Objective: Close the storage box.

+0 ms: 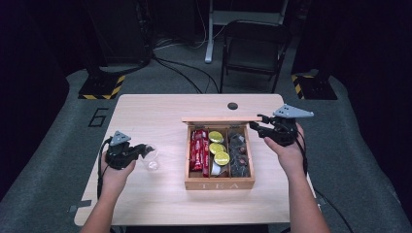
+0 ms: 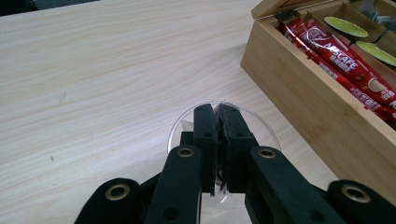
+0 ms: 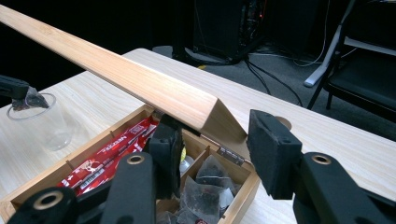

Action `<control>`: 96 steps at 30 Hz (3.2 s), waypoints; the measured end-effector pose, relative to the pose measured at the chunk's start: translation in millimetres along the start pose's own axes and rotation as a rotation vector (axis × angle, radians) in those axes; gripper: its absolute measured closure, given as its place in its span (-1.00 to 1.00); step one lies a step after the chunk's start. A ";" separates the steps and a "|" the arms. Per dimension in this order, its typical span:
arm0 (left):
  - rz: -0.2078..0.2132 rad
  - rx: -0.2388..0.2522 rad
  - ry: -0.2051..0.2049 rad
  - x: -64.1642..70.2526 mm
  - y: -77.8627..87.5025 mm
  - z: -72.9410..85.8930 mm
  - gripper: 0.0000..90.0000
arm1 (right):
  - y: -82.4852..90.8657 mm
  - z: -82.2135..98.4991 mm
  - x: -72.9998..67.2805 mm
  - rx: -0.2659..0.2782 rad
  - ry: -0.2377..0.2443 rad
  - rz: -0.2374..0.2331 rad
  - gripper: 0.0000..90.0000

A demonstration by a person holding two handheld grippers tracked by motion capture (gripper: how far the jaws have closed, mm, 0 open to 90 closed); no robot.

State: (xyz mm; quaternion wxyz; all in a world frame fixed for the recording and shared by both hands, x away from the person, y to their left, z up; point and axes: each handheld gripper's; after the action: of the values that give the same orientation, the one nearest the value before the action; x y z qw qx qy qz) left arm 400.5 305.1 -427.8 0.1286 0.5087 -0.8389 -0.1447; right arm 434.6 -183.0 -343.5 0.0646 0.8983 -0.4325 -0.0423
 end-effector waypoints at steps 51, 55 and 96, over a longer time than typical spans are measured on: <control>0.084 0.080 -0.061 36.9 2.1 -39.0 0.22 | 0.8 0.6 -1.4 -0.004 0.011 0.003 0.23; 0.116 0.080 -0.079 47.0 0.6 -48.3 0.20 | 1.1 1.0 -1.7 -0.003 0.006 0.004 0.23; 0.174 0.147 -0.166 110.9 -40.2 -107.3 0.25 | 1.5 1.8 -1.2 -0.004 0.004 -0.002 0.22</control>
State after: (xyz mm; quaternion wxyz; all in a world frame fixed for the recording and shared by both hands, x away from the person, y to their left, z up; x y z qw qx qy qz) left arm 422.4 176.5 -336.0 0.0329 0.4284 -0.8959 -0.1127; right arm 432.4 -183.1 -345.0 0.0675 0.8988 -0.4312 -0.0415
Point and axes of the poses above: each handheld gripper's, and its own axes: y roughly backward along the jaws, z roughly out of its underside, x roughly to its right, and after that the axes turned 14 degrees about x, right-handed
